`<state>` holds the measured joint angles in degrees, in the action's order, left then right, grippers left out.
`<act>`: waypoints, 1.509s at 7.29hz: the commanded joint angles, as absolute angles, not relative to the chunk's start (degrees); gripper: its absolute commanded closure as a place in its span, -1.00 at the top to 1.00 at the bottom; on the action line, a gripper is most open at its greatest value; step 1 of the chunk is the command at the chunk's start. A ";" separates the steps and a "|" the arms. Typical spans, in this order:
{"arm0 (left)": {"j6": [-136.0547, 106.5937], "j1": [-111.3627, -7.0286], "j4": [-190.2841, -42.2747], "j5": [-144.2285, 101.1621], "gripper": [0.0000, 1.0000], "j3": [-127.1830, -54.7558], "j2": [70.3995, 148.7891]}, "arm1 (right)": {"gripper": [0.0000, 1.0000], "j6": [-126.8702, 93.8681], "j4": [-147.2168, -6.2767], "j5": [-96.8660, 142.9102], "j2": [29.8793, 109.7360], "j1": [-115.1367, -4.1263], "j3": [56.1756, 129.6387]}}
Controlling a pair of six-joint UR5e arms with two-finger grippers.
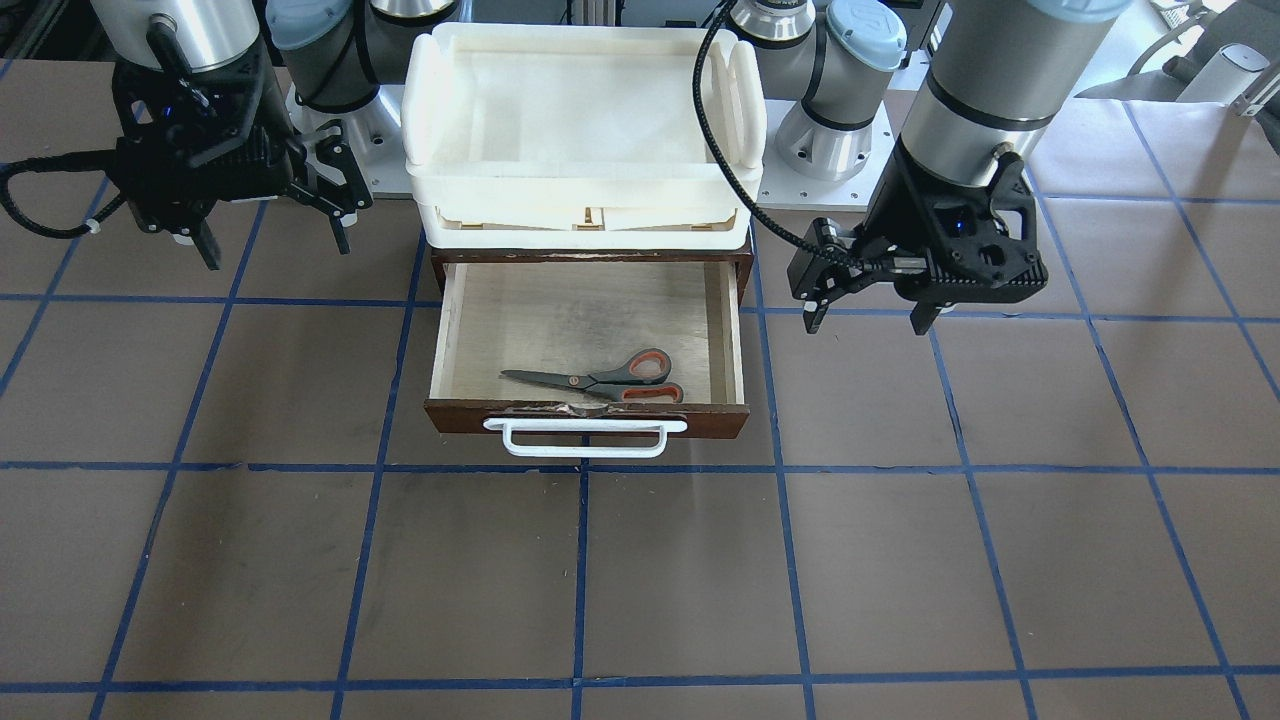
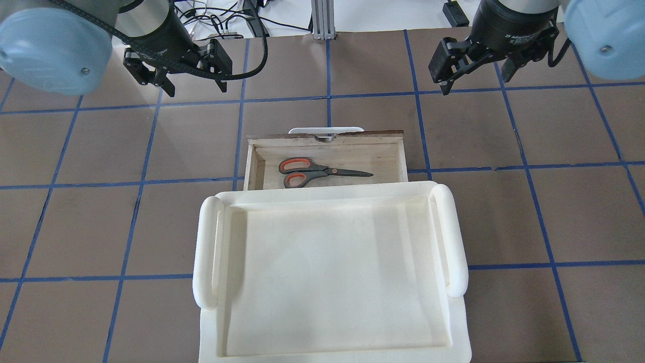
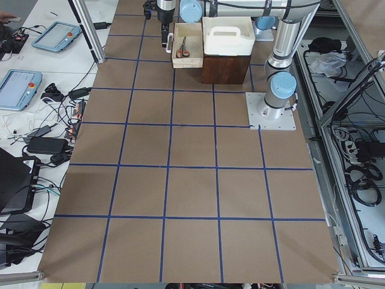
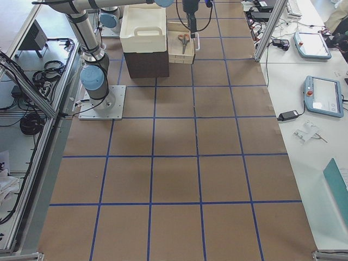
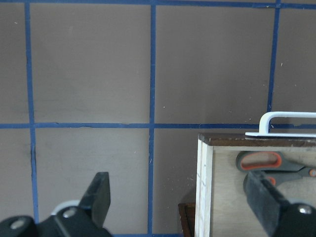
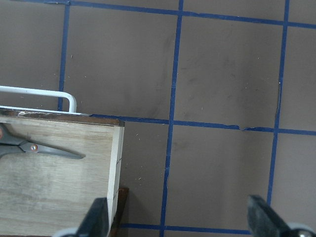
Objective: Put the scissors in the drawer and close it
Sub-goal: 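Raise the right gripper away from the drawer while the left arm starts moving, then move the left gripper over the drawer's white handle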
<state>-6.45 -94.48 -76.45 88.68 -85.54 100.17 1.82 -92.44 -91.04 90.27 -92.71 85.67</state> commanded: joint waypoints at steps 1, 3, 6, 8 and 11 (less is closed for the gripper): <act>-8.26 -98.24 -71.73 88.77 1.00 -84.12 105.71 | 1.00 0.09 -92.81 -89.30 90.35 -92.64 85.43; -9.49 -100.80 -71.54 91.29 1.00 -82.01 109.41 | 1.00 1.05 -92.99 -89.82 90.35 -92.64 85.69; -13.17 -103.09 -68.04 91.93 1.00 -82.00 113.89 | 1.00 0.88 -93.08 -89.12 90.35 -92.64 85.78; -17.22 -105.64 -66.97 91.93 1.00 -82.00 116.45 | 1.00 0.97 -95.17 -89.03 90.26 -92.64 85.87; -17.93 -105.82 -63.46 91.15 1.00 -82.00 120.84 | 1.00 0.88 -95.19 -88.95 90.26 -92.64 85.96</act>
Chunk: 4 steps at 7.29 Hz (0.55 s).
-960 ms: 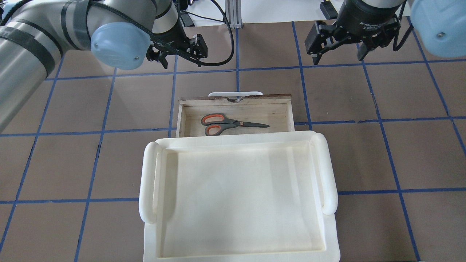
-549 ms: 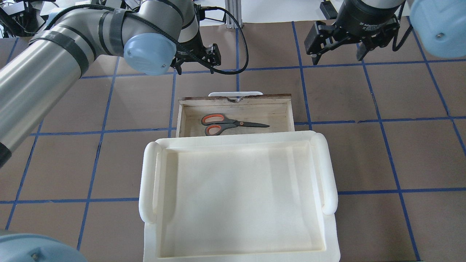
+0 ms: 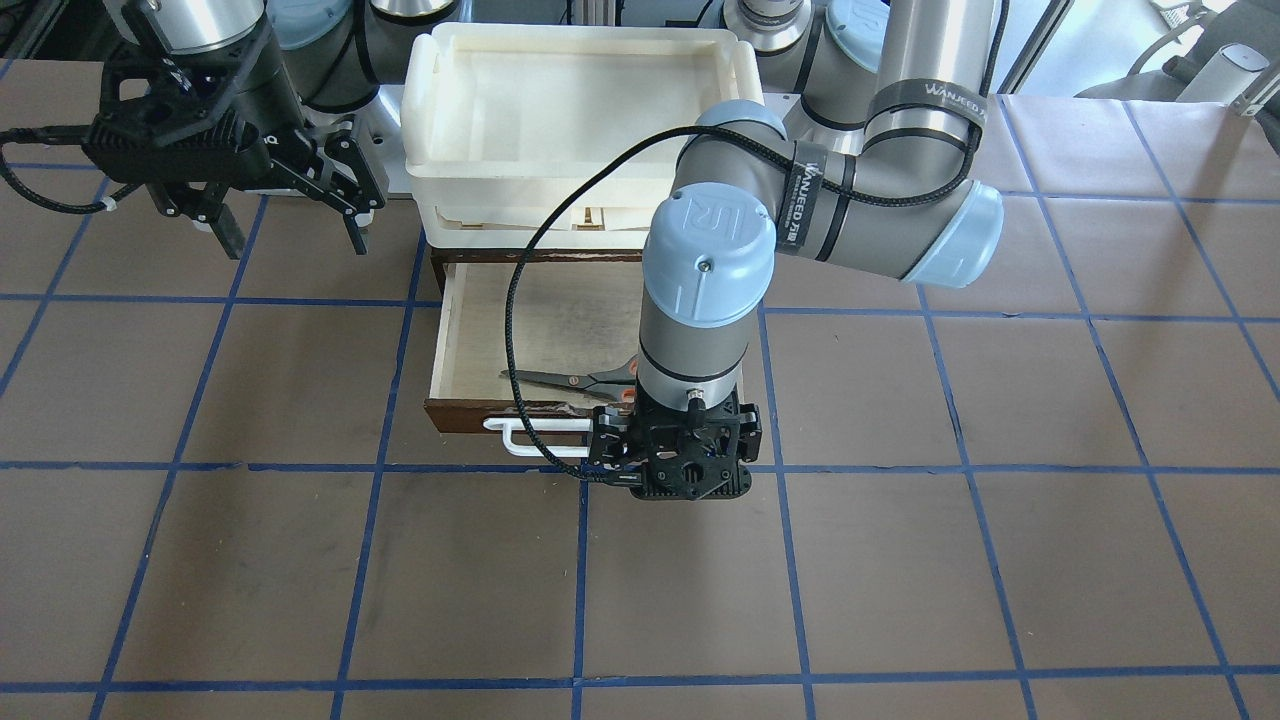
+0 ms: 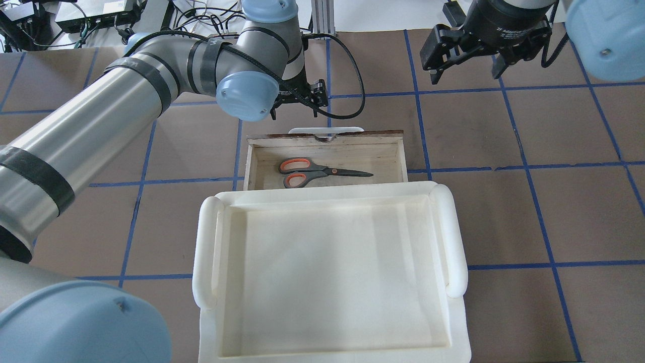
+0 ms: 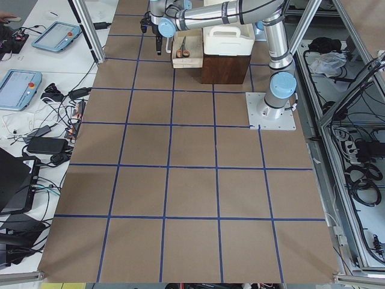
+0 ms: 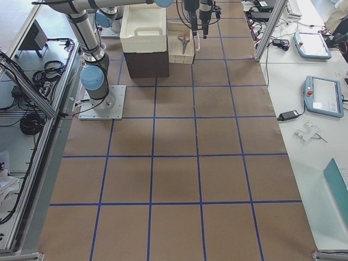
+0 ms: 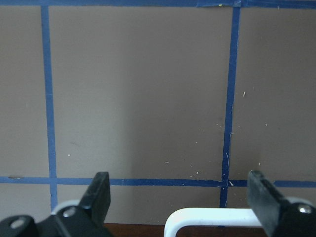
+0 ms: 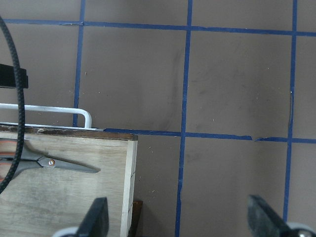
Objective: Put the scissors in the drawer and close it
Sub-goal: 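Move the left gripper over the drawer's white handle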
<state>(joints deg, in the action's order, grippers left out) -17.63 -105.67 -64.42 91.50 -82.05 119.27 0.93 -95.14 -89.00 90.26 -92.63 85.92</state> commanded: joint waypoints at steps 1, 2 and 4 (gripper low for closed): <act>-19.23 -105.82 -63.46 91.14 1.00 -82.00 121.37 | 1.00 0.88 -95.27 -88.95 90.26 -92.64 85.96; -22.64 -105.82 -63.63 91.23 1.00 -82.00 121.38 | 1.00 0.88 -95.19 -88.95 90.26 -92.64 85.87; -23.20 -105.91 -65.38 91.41 1.00 -82.00 121.29 | 1.00 0.97 -95.19 -88.95 90.26 -92.64 86.04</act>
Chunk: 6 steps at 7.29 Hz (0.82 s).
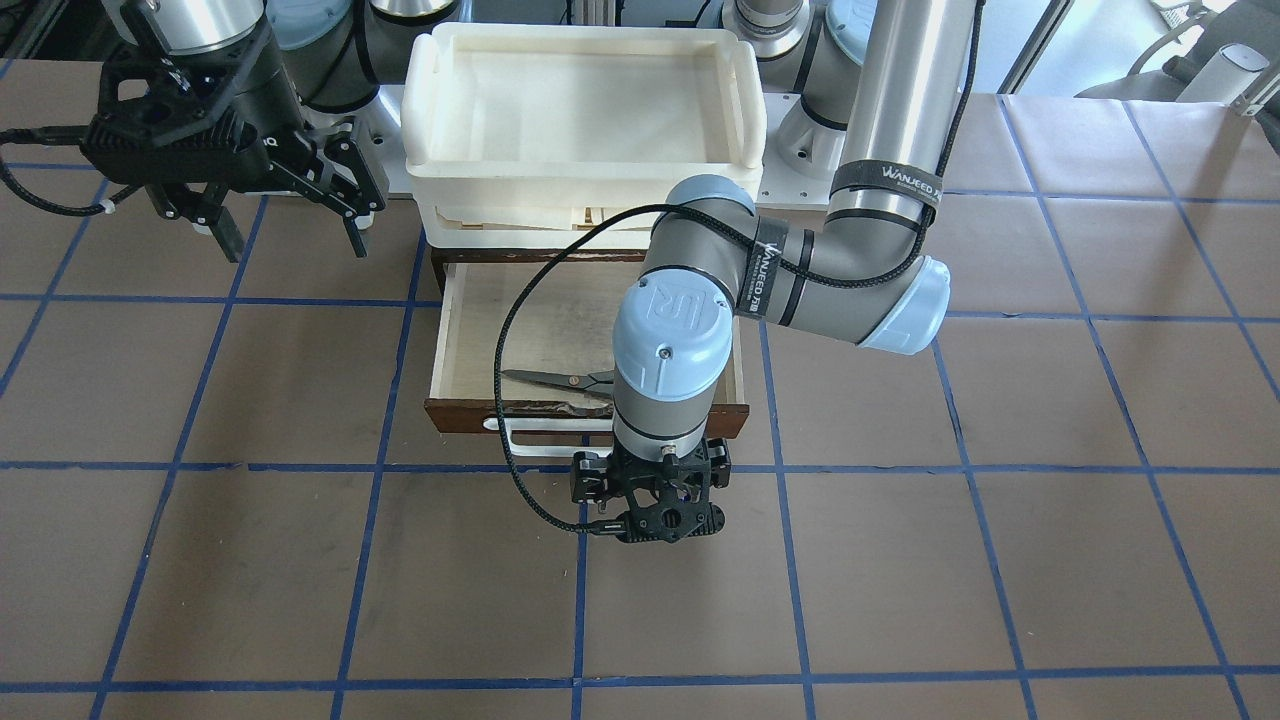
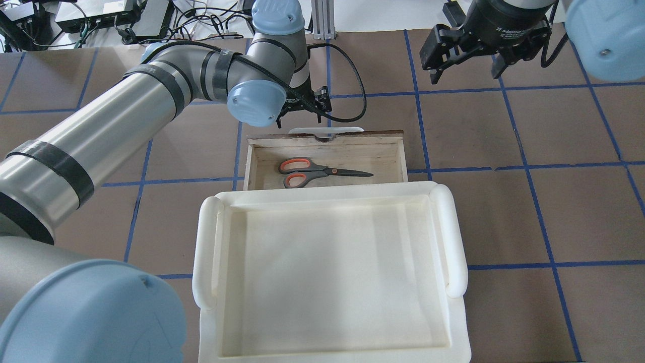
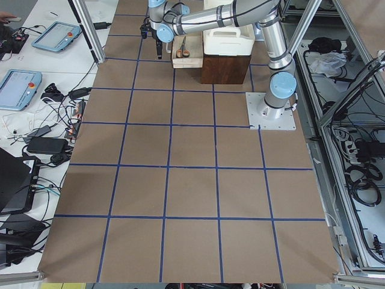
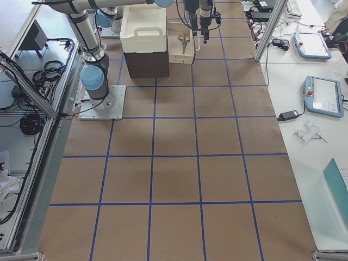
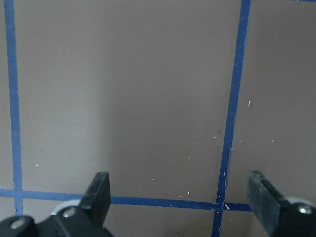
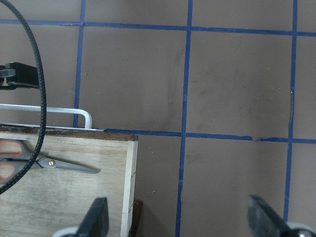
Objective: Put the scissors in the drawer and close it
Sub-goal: 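Move the left gripper over the drawer's white handle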
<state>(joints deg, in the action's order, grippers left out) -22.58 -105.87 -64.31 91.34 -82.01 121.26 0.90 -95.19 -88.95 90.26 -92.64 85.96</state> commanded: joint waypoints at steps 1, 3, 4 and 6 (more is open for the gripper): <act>-23.20 -105.91 -66.87 91.41 1.00 -81.91 121.03 | 1.00 0.97 -95.27 -88.95 90.35 -92.64 86.48; -23.20 -105.73 -68.64 91.41 1.00 -81.83 120.24 | 1.00 0.88 -95.27 -88.95 90.35 -92.64 86.48; -23.20 -105.65 -69.16 91.41 1.00 -81.91 120.15 | 1.00 0.88 -95.27 -88.95 90.35 -92.64 86.48; -24.69 -105.73 -70.74 91.23 1.00 -81.91 119.71 | 1.00 0.88 -95.27 -88.86 90.35 -92.64 86.48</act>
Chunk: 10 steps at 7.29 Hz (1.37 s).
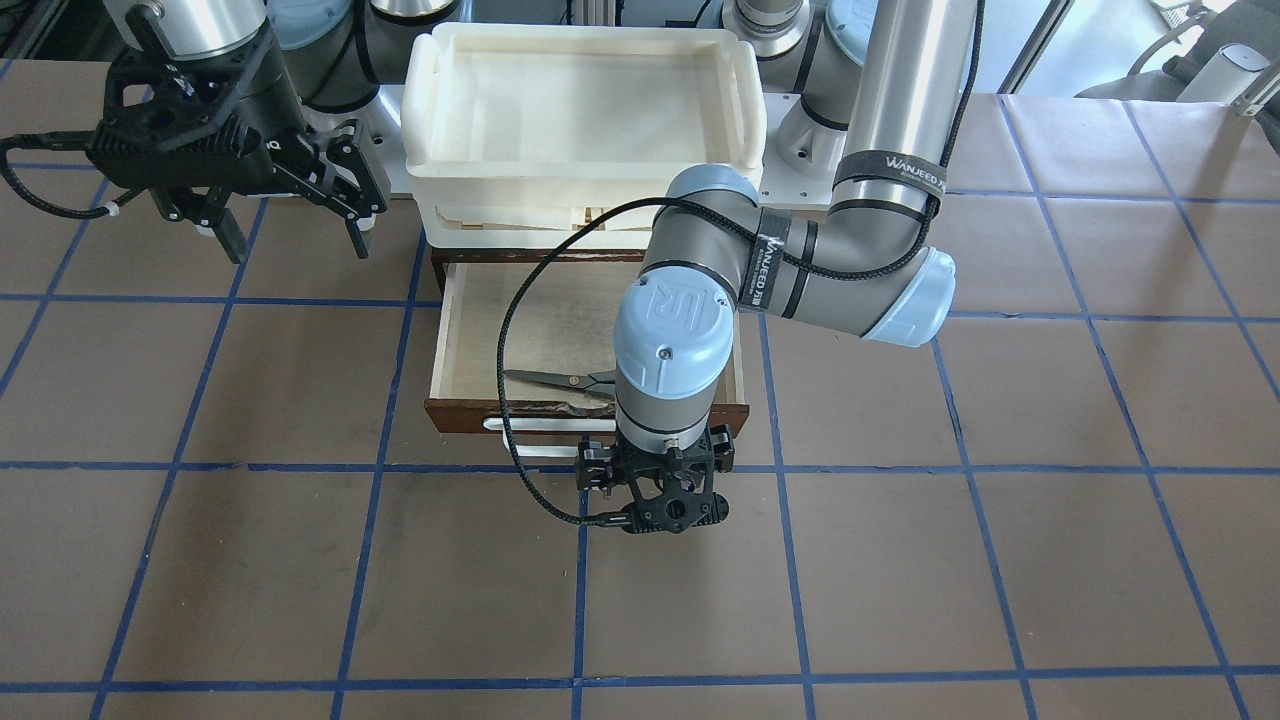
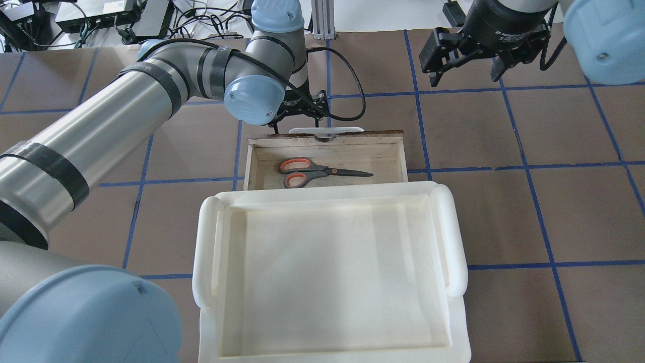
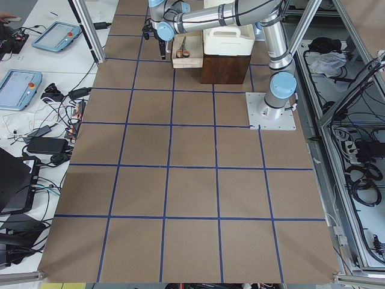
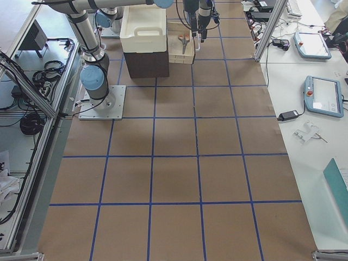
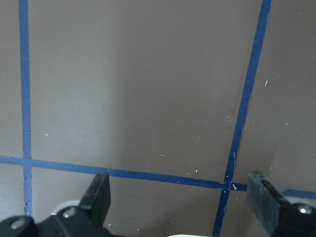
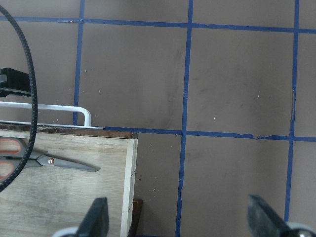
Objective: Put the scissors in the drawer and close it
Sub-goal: 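Move the left gripper over the drawer's white handle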
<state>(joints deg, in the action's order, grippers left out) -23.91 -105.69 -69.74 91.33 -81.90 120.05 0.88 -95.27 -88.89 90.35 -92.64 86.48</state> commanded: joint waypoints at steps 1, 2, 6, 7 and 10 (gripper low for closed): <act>-24.78 -105.65 -71.88 90.45 1.00 -81.83 119.27 | 1.00 0.88 -95.27 -88.94 90.35 -92.64 86.48; -26.26 -105.38 -73.11 89.31 1.00 -81.74 118.75 | 1.00 0.88 -95.27 -88.95 90.35 -92.64 86.48; -26.54 -105.38 -76.54 89.47 1.00 -81.39 117.60 | 1.00 0.88 -95.27 -88.95 90.35 -92.64 86.48; -26.54 -105.38 -77.86 89.30 1.00 -81.39 117.25 | 1.00 0.88 -95.27 -88.95 90.35 -92.64 86.48; -27.33 -105.21 -79.37 89.47 1.00 -81.30 116.81 | 1.00 0.79 -95.27 -88.86 90.35 -92.64 86.48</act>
